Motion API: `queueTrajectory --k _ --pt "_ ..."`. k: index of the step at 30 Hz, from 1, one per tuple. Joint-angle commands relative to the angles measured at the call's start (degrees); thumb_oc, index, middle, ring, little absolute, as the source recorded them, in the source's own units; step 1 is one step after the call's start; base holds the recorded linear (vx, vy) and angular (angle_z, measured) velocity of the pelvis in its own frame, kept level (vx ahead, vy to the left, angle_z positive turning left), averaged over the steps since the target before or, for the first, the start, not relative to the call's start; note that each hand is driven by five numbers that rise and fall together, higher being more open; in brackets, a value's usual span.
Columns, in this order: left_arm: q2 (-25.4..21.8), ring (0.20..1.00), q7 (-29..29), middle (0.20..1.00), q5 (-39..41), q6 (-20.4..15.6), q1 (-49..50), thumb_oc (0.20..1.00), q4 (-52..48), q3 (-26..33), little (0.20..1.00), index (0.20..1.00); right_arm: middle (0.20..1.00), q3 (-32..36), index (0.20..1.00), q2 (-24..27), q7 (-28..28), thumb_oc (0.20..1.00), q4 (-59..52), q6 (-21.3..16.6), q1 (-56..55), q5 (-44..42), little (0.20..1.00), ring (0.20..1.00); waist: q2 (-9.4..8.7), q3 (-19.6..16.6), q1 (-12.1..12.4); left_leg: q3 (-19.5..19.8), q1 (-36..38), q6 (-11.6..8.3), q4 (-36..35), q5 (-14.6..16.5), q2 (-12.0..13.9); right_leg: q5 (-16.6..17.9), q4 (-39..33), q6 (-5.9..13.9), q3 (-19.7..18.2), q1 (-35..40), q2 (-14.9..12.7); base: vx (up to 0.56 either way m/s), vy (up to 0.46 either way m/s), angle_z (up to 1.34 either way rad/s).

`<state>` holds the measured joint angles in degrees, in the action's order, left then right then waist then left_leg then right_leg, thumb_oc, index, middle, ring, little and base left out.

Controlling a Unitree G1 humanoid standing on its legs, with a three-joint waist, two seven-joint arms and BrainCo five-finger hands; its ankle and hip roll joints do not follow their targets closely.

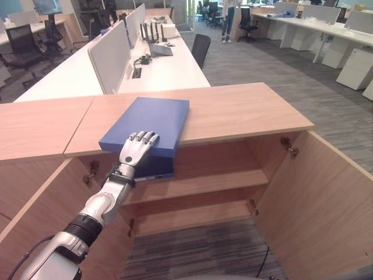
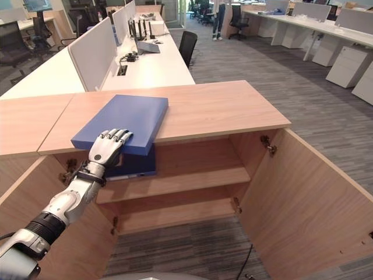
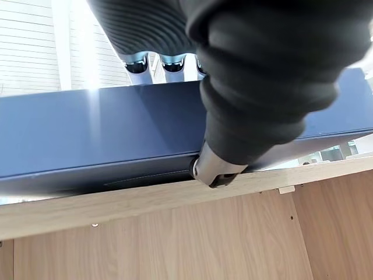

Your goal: Put the empty folder in the office cabinet

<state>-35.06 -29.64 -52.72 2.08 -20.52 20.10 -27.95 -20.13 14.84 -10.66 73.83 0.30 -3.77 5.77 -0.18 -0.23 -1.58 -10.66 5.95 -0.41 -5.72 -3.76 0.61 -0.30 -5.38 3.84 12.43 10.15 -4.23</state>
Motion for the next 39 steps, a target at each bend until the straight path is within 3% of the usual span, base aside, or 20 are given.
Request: queueTrajectory --k 1,5,9,10,11,12,15,16,19,28,35,39 --pt "2.59 0.2 2.6 0.2 8.28 -2.92 1.84 0.2 -3.44 6.52 0.2 0.2 1.0 -2.58 1.0 -0.98 -0.43 1.0 2.55 0.05 1.35 0.96 1.0 1.0 -2.21 2.42 -0.13 4.16 3.49 0.91 0.72 8.27 -2.03 0.76 0.38 1.51 1.66 -0.39 0.96 0.0 0.0 0.0" --pt "7.05 0.2 5.83 0.2 20.33 -7.99 9.92 0.2 -14.37 9.79 0.2 0.2 1.0 -1.02 1.0 -1.55 -0.69 1.0 2.38 0.63 1.31 -0.01 1.0 1.0 -2.54 2.94 0.46 4.76 3.09 1.12 0.72 7.96 -2.06 0.98 0.38 1.45 1.84 -0.63 0.83 0.0 -0.007 0.0" --pt "7.67 0.2 15.04 0.2 36.72 -11.89 17.95 0.2 -26.55 11.27 0.2 0.2 1.0 0.12 1.0 -1.11 -0.13 1.0 1.99 0.83 0.74 -1.29 1.0 1.0 -2.52 3.41 0.84 5.15 2.68 1.24 0.72 7.64 -2.04 1.18 0.38 1.43 2.16 -0.89 0.84 -0.01 -0.014 0.06" --pt "7.74 0.2 18.61 0.2 43.6 -12.8 19.82 0.2 -29.4 11.22 0.2 0.2 1.0 0.18 1.0 -0.97 0.21 1.0 2.1 0.82 0.46 -1.47 1.0 1.0 -2.45 3.63 0.87 5.2 2.46 1.25 0.72 7.51 -2.07 1.28 0.38 1.43 2.29 -1.07 0.85 -0.03 -0.015 0.07" --pt "8.65 0.2 25.96 0.2 62.81 -13.22 23.79 0.2 -32.78 10.4 0.2 0.2 1.0 0.13 1.0 -0.53 1.56 1.0 2.05 1.17 -0.19 -1.57 1.0 1.0 -2.2 4.05 0.91 5.18 2.67 1.25 0.72 7.64 -2.03 1.3 0.38 1.49 2.48 -0.87 0.93 -0.04 -0.011 0.08" --pt "8.56 0.2 26.1 0.2 62.99 -13.13 23.86 0.2 -32.93 10.53 0.2 0.2 1.0 0.11 1.0 -0.54 1.58 1.0 2.02 1.17 -0.19 -1.57 1.0 1.0 -2.26 3.95 0.85 5.18 2.44 1.27 0.72 7.39 -2.08 1.47 0.38 1.46 2.5 -1.09 0.87 -0.03 -0.008 0.07" --pt "6.71 0.2 31.78 0.2 84.12 -11.31 27.1 0.2 -39.52 12.07 0.2 0.2 1.0 0.52 1.0 -0.4 3.4 1.0 3.86 2.11 -0.22 -0.66 1.0 1.0 -1.66 3.95 1.21 5.66 2.3 1.3 0.72 7.29 -2.25 1.53 0.38 1.43 2.86 -1.19 0.9 -0.01 0.001 0.05" --pt "6.15 0.2 32.5 0.2 86.18 -10.65 27.48 0.2 -40.59 12.05 0.2 0.2 1.0 0.41 1.0 -0.87 3.91 1.0 4.45 2.39 0.25 -0.32 1.0 1.0 -1.57 3.95 1.41 5.79 2.4 1.28 0.72 7.33 -2.24 1.47 0.38 1.42 2.97 -1.07 0.9 0.01 0.004 0.04" --pt "5.87 0.2 32.99 0.2 91.06 -9.3 28.19 0.2 -41.93 11.85 0.2 0.2 1.0 -0.14 1.0 -1.77 4.83 1.0 5.25 2.69 0.7 0.46 1.0 1.0 -1.54 3.94 1.85 5.99 2.65 1.25 0.72 7.46 -2.22 1.31 0.38 1.4 3.1 -0.69 0.86 0.0 0.0 0.0" --pt "7.86 0.2 31.86 0.2 94.19 -7.79 27.37 0.2 -41.69 9.33 0.2 0.2 1.0 -0.98 1.0 -2.63 4.47 1.0 4.84 2.65 0.65 0.43 1.0 1.0 -1.62 4.26 2.18 6.61 2.86 1.17 0.72 7.36 -2.32 1.13 0.38 1.32 3.48 -0.26 0.92 0.0 -0.005 0.03" --pt "7.69 0.2 31.08 0.2 91.49 -6.49 28.17 0.2 -39.99 9.05 0.2 0.2 1.0 -0.82 1.0 -2.56 4.32 1.0 4.61 2.7 0.32 -0.09 1.0 1.0 -1.49 4.53 2.3 6.7 2.83 1.15 0.72 7.27 -2.25 1.07 0.38 1.29 3.78 -0.24 0.91 0.0 -0.003 0.05" --pt "7.14 0.2 30.62 0.2 85.25 -5.97 30.27 0.2 -37.35 10.15 0.2 0.2 1.0 -0.56 1.0 -2.5 4.09 1.0 3.75 2.43 0.51 -1.38 1.0 1.0 -1.46 4.63 2.45 6.64 2.7 1.2 0.72 7.28 -2.23 0.94 0.38 1.29 3.79 -0.41 0.98 0.0 0.0 0.0"
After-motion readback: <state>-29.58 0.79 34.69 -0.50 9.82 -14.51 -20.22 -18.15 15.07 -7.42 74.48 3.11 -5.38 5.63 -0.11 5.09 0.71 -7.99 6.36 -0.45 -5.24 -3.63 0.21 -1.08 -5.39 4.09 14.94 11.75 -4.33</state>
